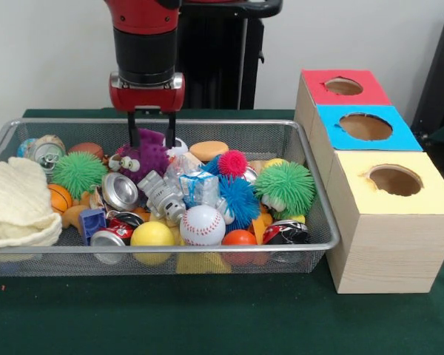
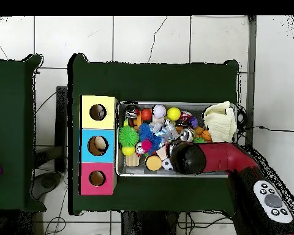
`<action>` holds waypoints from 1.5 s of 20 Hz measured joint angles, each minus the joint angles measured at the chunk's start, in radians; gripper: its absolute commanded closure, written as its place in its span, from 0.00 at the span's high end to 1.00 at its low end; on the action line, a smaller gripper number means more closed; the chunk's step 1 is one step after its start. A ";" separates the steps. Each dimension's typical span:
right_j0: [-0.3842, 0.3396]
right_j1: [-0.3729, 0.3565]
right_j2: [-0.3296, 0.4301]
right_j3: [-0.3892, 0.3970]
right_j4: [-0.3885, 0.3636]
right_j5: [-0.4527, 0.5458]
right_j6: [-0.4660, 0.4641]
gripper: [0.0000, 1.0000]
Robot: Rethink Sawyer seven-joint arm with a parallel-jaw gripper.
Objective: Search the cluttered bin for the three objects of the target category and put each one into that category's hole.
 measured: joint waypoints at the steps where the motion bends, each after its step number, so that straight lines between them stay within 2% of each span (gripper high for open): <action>1: 0.000 0.000 0.000 0.004 -0.002 0.000 0.000 1.00; 7: -0.013 0.017 0.000 0.029 -0.031 -0.024 0.000 1.00; 22: -0.088 0.116 0.002 0.033 -0.149 -0.186 0.000 1.00; 29: -0.111 0.131 0.018 0.031 -0.155 -0.208 0.000 1.00; 30: -0.120 0.142 0.026 0.031 -0.155 -0.213 0.000 0.00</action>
